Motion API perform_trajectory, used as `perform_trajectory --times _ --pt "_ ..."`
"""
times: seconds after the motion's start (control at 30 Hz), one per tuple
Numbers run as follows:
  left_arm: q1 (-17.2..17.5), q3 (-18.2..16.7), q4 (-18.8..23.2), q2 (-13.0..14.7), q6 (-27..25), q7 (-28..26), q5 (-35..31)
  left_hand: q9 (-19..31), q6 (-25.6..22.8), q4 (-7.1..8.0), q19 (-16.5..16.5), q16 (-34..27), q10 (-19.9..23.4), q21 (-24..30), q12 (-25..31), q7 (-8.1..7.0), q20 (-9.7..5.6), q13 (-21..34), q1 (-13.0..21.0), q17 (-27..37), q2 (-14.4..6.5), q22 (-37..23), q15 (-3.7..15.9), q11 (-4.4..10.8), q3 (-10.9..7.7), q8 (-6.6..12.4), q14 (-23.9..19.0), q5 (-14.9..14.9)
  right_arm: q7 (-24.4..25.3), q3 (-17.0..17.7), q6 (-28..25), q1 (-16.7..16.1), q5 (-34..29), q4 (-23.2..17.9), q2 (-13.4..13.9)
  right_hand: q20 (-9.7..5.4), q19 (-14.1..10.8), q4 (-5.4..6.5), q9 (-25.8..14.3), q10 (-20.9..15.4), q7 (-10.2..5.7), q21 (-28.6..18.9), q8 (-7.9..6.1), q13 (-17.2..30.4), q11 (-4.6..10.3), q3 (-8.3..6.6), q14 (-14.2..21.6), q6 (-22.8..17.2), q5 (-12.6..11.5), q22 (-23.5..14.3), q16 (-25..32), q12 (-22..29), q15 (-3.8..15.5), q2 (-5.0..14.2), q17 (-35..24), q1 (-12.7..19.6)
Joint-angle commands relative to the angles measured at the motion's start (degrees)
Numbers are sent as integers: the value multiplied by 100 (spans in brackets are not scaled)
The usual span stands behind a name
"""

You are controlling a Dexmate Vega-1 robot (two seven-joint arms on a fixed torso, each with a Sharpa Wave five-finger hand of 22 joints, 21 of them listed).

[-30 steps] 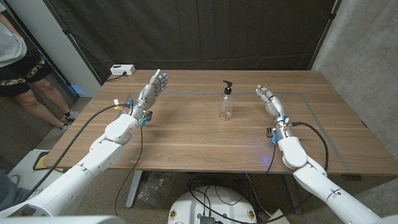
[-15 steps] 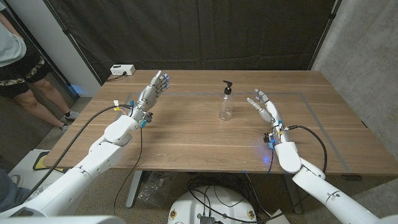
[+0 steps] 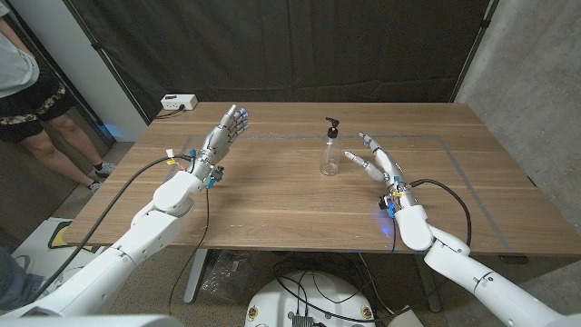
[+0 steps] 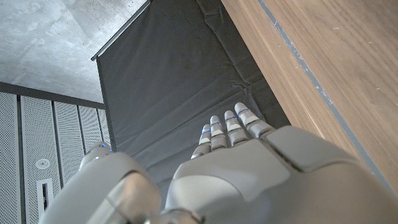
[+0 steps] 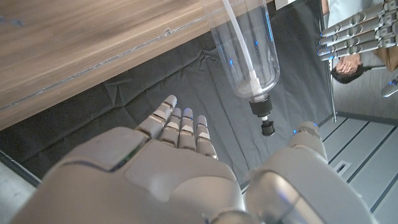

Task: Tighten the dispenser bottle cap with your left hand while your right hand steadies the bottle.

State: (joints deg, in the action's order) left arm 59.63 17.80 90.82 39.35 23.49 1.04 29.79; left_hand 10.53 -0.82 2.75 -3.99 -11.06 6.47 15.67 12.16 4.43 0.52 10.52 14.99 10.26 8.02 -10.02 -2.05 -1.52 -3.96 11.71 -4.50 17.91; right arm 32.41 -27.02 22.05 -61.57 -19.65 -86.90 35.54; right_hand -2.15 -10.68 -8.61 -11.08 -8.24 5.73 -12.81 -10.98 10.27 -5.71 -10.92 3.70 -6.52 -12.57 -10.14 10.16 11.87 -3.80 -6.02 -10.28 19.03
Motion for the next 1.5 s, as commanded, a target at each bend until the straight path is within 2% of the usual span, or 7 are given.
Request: perform_trajectory --times 0.03,0.13,0.33,0.53,0.87,1.13,1.5 --pt "-57 74 -139 -91 60 98 44 22 7 -23 -20 -28 41 -21 15 16 35 33 39 21 -22 -8 18 3 -2 -7 -33 27 -784 -258 -768 190 87 -552 371 -32 -4 -3 -15 -10 47 -2 -6 26 -18 -19 4 15 -46 -17 16 -7 -28 -14 -7 66" --pt "-49 72 -147 -96 52 100 67 22 9 -25 -16 -30 49 -30 16 6 44 33 45 22 -26 -9 24 9 2 -9 -45 27 -886 -312 -942 246 114 -591 379 -29 1 -2 -15 8 69 3 0 26 -23 -15 0 34 -45 -17 16 -14 -28 -18 -8 68" --pt "-26 64 -119 -47 10 112 74 23 6 -27 -27 -36 77 -46 19 -5 103 35 62 23 -39 -11 29 -3 14 -11 -84 24 -981 -464 -1240 437 99 -576 304 73 308 37 -22 383 170 143 72 31 -119 60 -335 430 -36 -26 -39 -114 -160 -83 -15 76" --pt "-39 68 -139 -39 -21 152 119 24 2 -28 -38 -34 110 -58 26 -10 113 36 73 24 -50 -13 32 -3 23 -11 -99 21 -1103 -609 -1195 676 231 -388 219 91 360 49 -24 499 205 154 94 32 -137 92 -393 632 -37 -30 -22 -124 -187 -107 -17 76" --pt "-67 76 -146 -22 -110 172 162 25 -30 -26 -45 -35 130 -76 25 -20 124 38 85 25 -68 -15 28 9 35 -2 -123 17 -1169 -819 -993 948 333 -56 94 95 298 43 -27 453 233 128 65 33 -110 112 -330 663 -46 -28 16 -83 -174 -130 -16 99" --pt "-138 94 -217 -26 -161 234 206 26 -64 -25 -54 -37 169 -92 32 -27 141 39 96 27 -85 -16 48 6 46 7 -151 15 -967 -948 -885 1115 224 257 -37 88 202 25 -29 380 228 95 17 33 -83 122 -247 628 -66 -25 50 -41 -157 -148 -15 156" --pt "-214 138 -293 -4 -237 316 226 27 -93 -22 -51 -34 195 -115 33 -23 160 40 108 27 -105 -18 36 4 57 12 -169 11 -783 -1183 -558 1494 147 971 -290 34 -138 -1 -34 85 129 -1 -94 33 32 119 82 433 -120 -22 125 76 -36 -130 -11 353"
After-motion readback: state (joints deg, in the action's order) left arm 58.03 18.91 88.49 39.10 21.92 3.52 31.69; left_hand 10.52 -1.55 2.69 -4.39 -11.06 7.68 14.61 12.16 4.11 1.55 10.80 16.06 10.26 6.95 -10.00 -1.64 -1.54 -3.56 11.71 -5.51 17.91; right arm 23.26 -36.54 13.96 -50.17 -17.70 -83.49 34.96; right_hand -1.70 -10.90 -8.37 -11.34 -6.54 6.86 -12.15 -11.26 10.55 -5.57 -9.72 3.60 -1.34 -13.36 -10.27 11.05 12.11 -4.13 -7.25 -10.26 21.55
